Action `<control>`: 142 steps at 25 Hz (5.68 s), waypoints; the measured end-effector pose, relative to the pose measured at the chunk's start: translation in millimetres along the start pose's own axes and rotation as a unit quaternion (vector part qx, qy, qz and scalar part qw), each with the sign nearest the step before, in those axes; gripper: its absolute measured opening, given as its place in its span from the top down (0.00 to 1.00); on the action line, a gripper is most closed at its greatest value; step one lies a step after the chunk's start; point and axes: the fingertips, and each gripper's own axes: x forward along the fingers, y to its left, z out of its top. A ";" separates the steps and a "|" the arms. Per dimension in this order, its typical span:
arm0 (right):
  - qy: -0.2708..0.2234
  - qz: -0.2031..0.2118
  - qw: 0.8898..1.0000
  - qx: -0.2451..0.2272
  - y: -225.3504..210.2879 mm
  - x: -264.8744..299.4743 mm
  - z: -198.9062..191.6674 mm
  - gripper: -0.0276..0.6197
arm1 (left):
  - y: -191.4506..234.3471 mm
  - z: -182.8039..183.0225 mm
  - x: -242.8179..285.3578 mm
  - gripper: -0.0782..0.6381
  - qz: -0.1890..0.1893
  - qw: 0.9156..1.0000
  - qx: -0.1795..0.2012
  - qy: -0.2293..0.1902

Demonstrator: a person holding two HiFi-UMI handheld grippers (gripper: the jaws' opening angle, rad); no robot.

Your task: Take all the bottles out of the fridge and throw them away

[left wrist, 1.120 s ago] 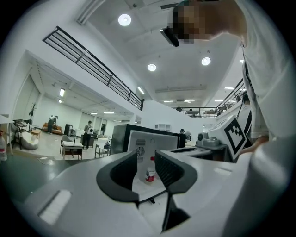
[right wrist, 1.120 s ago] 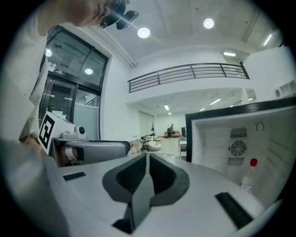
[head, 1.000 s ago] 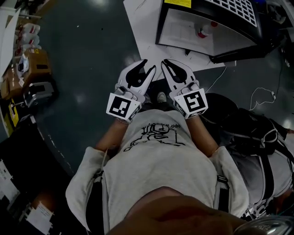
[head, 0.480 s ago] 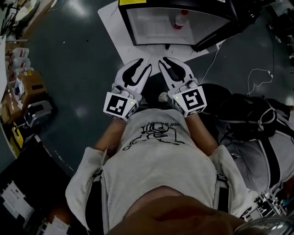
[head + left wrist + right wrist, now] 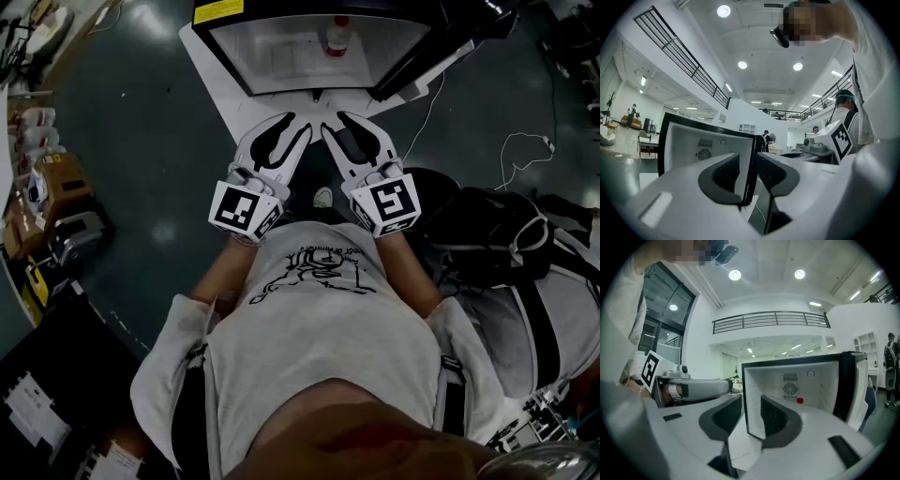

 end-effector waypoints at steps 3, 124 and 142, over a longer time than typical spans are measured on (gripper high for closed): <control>0.000 -0.004 1.000 0.004 -12.9 -10.1 -4.4 0.79 | -10.5 -4.4 11.2 0.72 -0.004 1.000 -0.003 0.000; 0.017 -0.096 0.994 -0.055 -174.7 135.8 -75.4 0.61 | 115.9 -98.4 151.1 0.88 0.025 0.999 0.023 0.038; 0.001 -0.080 0.996 -0.051 -127.9 49.3 -11.9 0.61 | 45.3 -21.8 108.9 0.88 -0.012 1.000 0.009 0.011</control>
